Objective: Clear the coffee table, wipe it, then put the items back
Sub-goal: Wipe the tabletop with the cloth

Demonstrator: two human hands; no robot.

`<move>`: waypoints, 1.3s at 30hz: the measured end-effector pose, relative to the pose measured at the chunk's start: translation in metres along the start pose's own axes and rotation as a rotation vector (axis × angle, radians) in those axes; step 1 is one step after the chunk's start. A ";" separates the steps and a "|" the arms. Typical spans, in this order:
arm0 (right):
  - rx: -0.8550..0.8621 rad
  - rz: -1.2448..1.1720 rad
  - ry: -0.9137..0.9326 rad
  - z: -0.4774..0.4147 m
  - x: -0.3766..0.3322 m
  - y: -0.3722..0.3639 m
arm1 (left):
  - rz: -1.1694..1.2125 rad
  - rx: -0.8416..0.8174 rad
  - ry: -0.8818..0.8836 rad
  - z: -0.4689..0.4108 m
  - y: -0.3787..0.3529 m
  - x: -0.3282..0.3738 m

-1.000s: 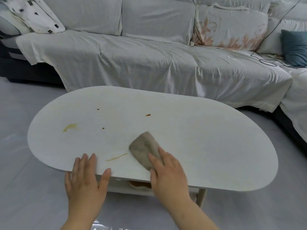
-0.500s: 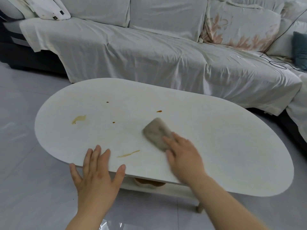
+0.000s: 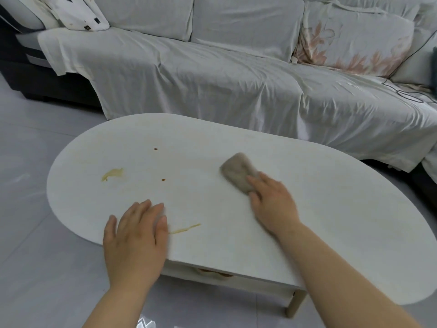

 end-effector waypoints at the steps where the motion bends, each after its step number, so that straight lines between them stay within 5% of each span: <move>1: 0.014 0.057 -0.087 -0.009 0.016 0.002 | -0.008 0.017 -0.006 0.001 -0.001 0.001; 5: 0.016 0.196 -0.337 -0.031 0.023 -0.008 | -0.018 0.052 0.003 0.002 -0.004 0.002; 10: -0.032 -0.036 0.043 -0.046 -0.043 -0.039 | -0.027 0.029 0.004 -0.003 -0.004 0.000; 13: -0.054 -0.018 0.082 -0.068 -0.029 -0.040 | 0.003 -0.021 -0.016 -0.015 -0.006 -0.002; 19: 0.016 0.284 -0.301 -0.110 0.069 -0.021 | -0.075 -0.017 -0.073 -0.020 -0.014 -0.004; 23: 0.035 0.301 -0.477 -0.126 0.056 -0.036 | -0.080 -0.013 -0.072 -0.020 -0.014 -0.004; 29: -0.073 -0.036 0.101 -0.131 -0.049 -0.075 | -0.089 -0.007 -0.063 -0.019 -0.014 -0.003; 31: -0.103 -0.080 0.160 -0.129 -0.045 -0.071 | -0.090 -0.011 -0.069 -0.019 -0.013 -0.003; 39: 0.008 0.239 -0.346 -0.117 0.064 -0.026 | -0.103 -0.005 -0.074 -0.018 -0.015 -0.004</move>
Point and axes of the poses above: each hand's wrist, its own z-axis away from the middle knuckle, its own y-axis out of the back of the hand, x = y × z, the point moved 2 cm from there along -z, towards the middle knuckle, and after that the axes turned 15 degrees about x, right-handed, at the moved point
